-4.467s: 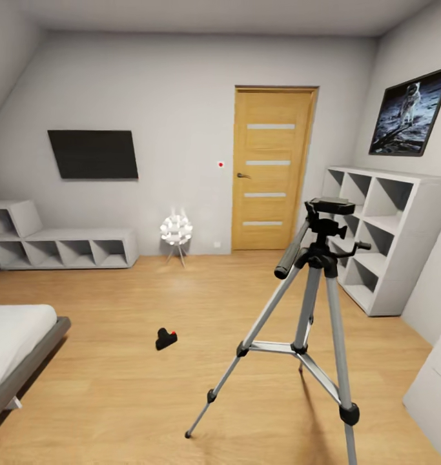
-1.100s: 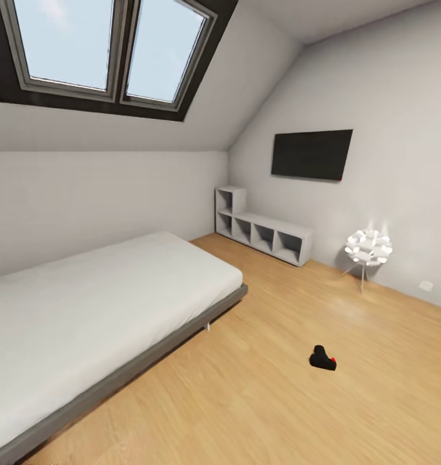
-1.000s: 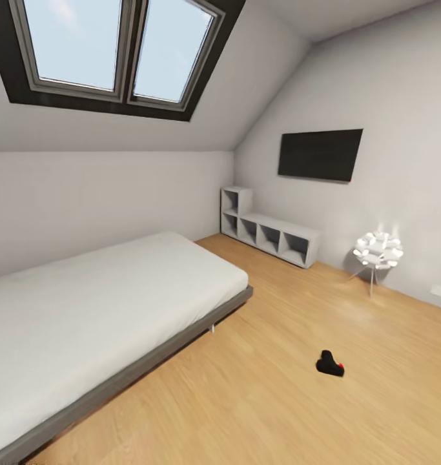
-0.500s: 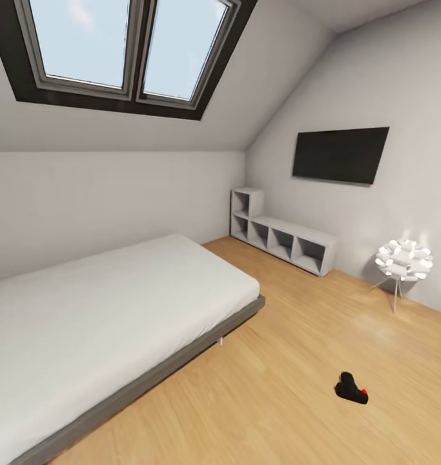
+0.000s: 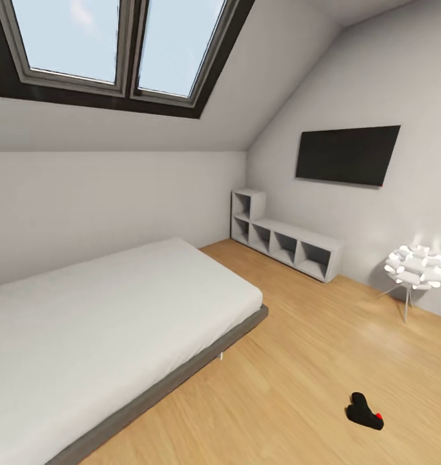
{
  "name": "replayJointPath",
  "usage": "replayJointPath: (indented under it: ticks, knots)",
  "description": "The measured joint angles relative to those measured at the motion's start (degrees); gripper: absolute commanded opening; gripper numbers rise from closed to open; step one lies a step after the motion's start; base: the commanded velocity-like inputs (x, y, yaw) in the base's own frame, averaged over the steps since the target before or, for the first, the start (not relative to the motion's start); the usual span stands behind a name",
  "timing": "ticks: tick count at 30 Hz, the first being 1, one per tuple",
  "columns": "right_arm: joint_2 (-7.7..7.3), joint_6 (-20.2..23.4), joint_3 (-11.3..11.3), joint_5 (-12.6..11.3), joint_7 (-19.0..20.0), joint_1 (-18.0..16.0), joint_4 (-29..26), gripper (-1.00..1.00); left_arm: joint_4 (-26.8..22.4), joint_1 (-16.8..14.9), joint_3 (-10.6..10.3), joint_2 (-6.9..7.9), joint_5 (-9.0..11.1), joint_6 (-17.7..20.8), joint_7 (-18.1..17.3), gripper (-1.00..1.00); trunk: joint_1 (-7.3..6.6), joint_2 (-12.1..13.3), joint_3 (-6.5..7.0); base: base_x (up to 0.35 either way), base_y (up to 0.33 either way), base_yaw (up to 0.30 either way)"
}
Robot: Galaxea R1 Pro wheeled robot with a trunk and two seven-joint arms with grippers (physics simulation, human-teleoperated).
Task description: Attach the digital camera to the camera tripod in the bedroom.
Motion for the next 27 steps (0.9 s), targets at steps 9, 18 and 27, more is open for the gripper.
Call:
replayJointPath:
  ticks: [9,18,27]
  knots:
    - [0.02,-0.1,-0.2,-0.3,0.0,0.0,0.0,1.0,0.0,0.0,-0.1,-0.01,-0.2,0.0,0.1,1.0,0.0,0.0,0.0,0.321,0.0,0.0]
    - [0.28,-0.1,-0.5,-0.4,0.0,0.0,0.0,1.0,0.0,0.0,-0.1,-0.08,-0.3,-0.1,0.1,1.0,0.0,0.0,0.0,0.321,0.0,-0.03]
    - [0.48,-0.2,-0.7,-0.6,0.0,0.0,0.1,1.0,0.0,0.0,-0.1,-0.09,-0.4,-0.1,0.1,1.0,0.0,0.0,0.0,0.321,0.0,-0.215]
